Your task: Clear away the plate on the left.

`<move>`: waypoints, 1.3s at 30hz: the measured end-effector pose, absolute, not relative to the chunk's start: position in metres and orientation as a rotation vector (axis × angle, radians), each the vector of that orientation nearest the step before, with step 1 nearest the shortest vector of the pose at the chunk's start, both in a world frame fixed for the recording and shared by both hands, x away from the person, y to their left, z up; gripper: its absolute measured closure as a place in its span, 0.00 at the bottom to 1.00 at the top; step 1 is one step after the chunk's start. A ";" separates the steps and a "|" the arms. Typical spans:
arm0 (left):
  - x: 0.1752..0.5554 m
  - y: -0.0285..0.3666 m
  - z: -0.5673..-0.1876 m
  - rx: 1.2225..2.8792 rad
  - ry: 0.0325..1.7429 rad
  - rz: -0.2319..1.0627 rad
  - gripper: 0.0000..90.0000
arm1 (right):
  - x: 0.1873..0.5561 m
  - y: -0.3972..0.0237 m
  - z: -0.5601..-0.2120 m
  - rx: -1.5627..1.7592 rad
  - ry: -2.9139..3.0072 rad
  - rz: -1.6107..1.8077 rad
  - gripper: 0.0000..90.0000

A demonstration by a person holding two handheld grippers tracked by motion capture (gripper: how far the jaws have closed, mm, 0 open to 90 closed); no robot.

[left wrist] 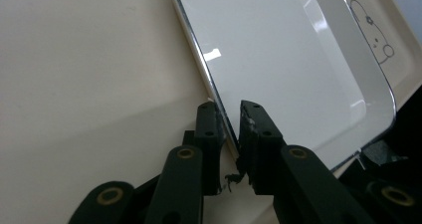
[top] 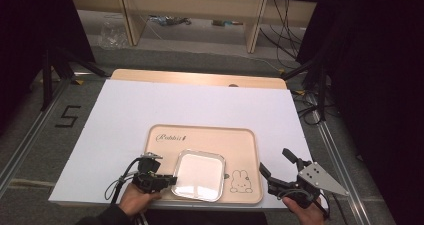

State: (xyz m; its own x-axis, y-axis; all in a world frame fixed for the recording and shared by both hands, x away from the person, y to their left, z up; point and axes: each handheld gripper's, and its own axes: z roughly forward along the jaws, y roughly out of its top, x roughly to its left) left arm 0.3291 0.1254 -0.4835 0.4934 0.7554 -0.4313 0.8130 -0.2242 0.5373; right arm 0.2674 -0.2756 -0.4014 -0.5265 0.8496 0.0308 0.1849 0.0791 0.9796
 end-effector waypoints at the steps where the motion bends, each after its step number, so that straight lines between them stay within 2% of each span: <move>1: 0.326 0.124 -0.484 1.995 1.291 -0.097 0.87 | 0.267 -0.276 -0.401 1.023 1.785 1.485 0.17; 16: 0.315 0.122 -0.481 1.982 1.291 -0.151 0.85 | 0.269 -0.278 -0.401 0.985 1.766 1.461 0.17; 20: 0.311 0.120 -0.479 1.963 1.294 -0.130 0.84 | 0.269 -0.278 -0.401 0.986 1.767 1.461 0.17; 23: 0.312 0.122 -0.475 1.968 1.259 -0.088 0.77 | 0.268 -0.276 -0.402 1.012 1.775 1.480 0.17; 28: 0.316 0.131 -0.468 1.911 1.272 -0.014 0.57 | 0.269 -0.278 -0.401 0.981 1.777 1.454 0.17; 29: 0.316 0.133 -0.467 1.909 1.277 0.003 0.57 | 0.269 -0.278 -0.401 0.981 1.777 1.454 0.17; 34: 0.316 0.133 -0.461 1.907 1.252 0.084 0.45 | 0.269 -0.278 -0.401 0.976 1.777 1.450 0.17; 39: 0.313 0.134 -0.452 1.862 1.208 0.242 0.34 | 0.268 -0.277 -0.401 0.996 1.786 1.464 0.17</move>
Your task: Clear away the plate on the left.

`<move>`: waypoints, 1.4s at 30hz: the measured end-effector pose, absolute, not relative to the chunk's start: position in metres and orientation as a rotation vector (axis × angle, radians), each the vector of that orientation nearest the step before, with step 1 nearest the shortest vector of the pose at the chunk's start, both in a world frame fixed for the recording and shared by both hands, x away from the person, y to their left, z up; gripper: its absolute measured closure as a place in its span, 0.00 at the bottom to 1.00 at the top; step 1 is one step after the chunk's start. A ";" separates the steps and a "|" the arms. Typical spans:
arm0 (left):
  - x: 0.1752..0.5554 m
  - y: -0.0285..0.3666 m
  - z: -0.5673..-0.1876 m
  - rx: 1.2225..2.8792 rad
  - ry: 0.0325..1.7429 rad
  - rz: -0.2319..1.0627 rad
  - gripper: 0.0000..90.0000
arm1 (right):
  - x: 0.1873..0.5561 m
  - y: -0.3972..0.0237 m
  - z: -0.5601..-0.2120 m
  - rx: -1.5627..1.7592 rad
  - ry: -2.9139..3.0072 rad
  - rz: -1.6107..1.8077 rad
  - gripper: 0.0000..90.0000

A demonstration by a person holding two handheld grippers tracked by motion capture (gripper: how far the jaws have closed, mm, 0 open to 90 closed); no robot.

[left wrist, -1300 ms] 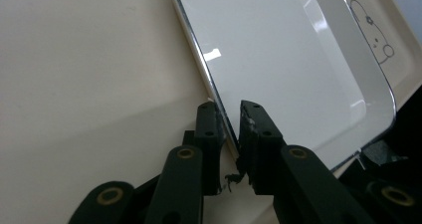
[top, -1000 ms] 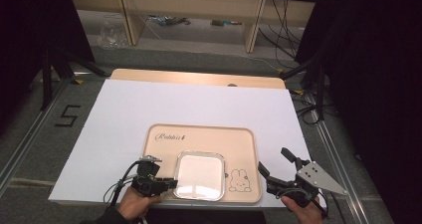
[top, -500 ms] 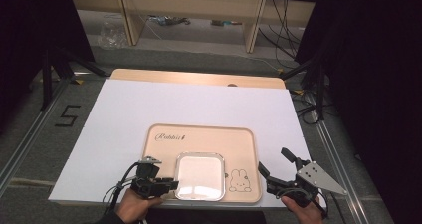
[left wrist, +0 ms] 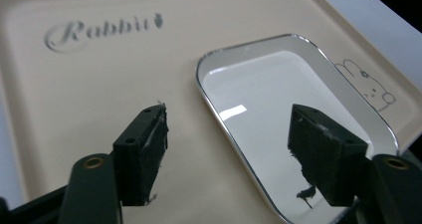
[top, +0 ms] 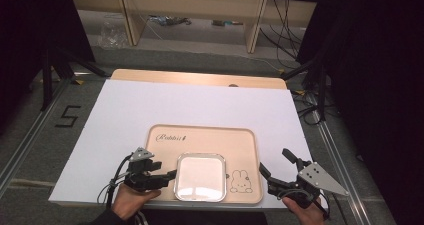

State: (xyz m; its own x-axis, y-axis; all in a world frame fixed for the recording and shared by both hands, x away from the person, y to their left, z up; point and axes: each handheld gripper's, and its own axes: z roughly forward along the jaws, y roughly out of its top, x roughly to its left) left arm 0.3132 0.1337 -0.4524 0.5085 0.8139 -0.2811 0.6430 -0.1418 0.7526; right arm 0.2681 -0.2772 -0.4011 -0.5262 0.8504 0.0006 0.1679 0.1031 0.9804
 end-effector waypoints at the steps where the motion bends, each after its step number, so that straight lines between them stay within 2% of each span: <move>1: 0.312 0.133 -0.451 1.837 1.197 0.262 0.33 | 0.268 -0.278 -0.401 0.986 1.786 1.457 0.17; 8: 0.313 0.140 -0.446 1.784 1.178 0.296 0.27 | 0.268 -0.278 -0.401 0.993 1.786 1.461 0.17; 26: 0.315 0.175 -0.437 1.684 1.173 0.371 0.25 | 0.267 -0.276 -0.401 1.022 1.793 1.485 0.17; 30: 0.313 0.184 -0.435 1.648 1.208 0.391 0.17 | 0.267 -0.276 -0.401 1.019 1.789 1.483 0.17; 42: 0.306 0.201 -0.432 1.623 1.211 0.490 0.16 | 0.267 -0.276 -0.401 1.020 1.791 1.482 0.17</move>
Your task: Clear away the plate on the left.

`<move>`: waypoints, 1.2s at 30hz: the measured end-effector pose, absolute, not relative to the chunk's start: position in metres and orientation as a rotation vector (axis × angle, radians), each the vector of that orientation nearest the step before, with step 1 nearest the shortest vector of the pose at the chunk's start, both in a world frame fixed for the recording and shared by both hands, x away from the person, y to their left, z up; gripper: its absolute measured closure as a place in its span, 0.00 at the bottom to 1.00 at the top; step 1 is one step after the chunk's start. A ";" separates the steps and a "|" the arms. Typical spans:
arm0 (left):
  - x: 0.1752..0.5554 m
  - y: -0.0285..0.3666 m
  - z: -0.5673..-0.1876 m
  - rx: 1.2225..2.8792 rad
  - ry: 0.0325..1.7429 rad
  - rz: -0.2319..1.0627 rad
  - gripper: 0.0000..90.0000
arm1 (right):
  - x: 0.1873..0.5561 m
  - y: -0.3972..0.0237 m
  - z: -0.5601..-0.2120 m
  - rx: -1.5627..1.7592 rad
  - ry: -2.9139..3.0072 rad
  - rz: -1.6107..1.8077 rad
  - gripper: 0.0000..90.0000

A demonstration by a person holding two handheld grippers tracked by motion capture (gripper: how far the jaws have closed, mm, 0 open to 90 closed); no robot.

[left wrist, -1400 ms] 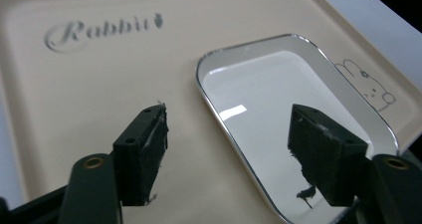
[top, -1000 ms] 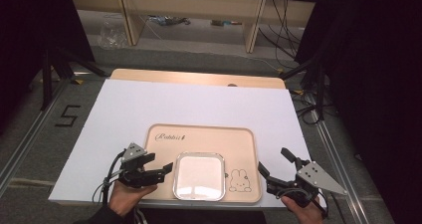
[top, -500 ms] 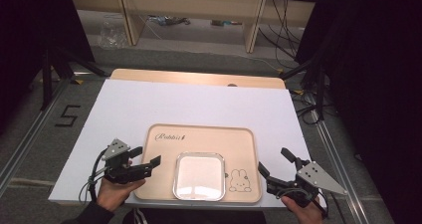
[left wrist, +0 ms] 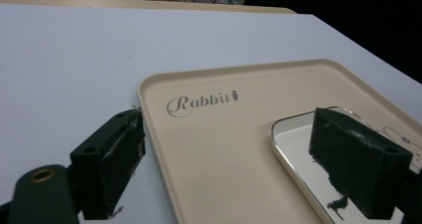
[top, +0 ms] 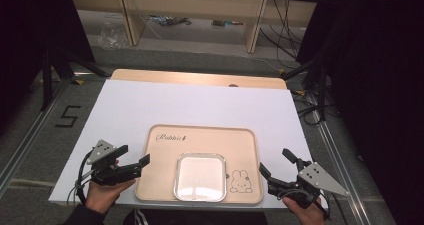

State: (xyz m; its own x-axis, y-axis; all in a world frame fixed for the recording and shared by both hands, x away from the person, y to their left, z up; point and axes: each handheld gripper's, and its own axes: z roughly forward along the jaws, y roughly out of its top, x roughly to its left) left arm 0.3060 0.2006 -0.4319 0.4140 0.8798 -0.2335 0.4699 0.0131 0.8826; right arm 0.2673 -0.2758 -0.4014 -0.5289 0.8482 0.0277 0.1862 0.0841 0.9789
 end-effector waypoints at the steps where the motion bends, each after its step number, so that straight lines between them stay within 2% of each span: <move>1: 0.305 0.202 -0.432 1.623 1.209 0.501 0.16 | 0.267 -0.276 -0.401 1.021 1.791 1.481 0.17; 7: 0.301 0.211 -0.431 1.601 1.201 0.535 0.16 | 0.267 -0.276 -0.402 1.020 1.791 1.482 0.17; 36: 0.280 0.220 -0.428 1.551 1.188 0.543 0.17 | 0.267 -0.276 -0.402 1.020 1.808 1.478 0.17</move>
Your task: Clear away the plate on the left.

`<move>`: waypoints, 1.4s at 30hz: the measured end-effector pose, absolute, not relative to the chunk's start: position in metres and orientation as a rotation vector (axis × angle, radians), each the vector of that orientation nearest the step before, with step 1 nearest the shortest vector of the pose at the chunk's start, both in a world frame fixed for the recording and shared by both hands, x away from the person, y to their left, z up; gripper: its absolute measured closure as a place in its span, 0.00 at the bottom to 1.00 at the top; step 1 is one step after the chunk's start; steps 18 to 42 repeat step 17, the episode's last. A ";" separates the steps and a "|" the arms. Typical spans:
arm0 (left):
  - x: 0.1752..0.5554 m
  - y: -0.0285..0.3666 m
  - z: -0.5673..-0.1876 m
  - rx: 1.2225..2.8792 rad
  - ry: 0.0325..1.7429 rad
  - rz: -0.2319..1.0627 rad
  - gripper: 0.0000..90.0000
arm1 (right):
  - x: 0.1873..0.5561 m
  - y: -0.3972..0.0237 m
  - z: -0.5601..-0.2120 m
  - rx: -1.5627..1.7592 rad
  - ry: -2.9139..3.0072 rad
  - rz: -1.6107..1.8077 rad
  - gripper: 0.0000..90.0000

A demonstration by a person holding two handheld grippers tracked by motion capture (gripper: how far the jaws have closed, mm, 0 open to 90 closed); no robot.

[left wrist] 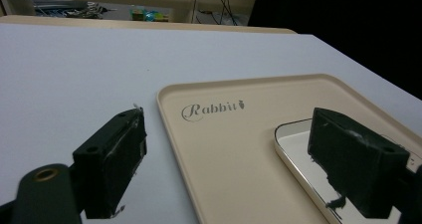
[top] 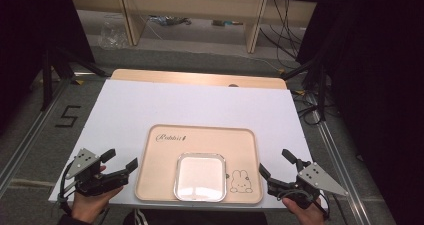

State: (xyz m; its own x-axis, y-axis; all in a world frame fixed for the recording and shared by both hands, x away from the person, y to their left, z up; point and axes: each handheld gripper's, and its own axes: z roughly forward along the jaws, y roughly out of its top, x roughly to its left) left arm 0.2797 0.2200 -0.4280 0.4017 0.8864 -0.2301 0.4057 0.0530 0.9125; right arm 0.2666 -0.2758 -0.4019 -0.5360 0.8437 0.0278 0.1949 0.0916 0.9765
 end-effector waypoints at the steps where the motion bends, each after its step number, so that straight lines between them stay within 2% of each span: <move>1: 0.280 0.220 -0.428 1.556 1.187 0.544 0.17 | 0.267 -0.276 -0.402 1.015 1.806 1.479 0.17; 42: 0.281 0.217 -0.429 1.573 1.180 0.530 0.17 | 0.268 -0.276 -0.402 1.002 1.790 1.481 0.17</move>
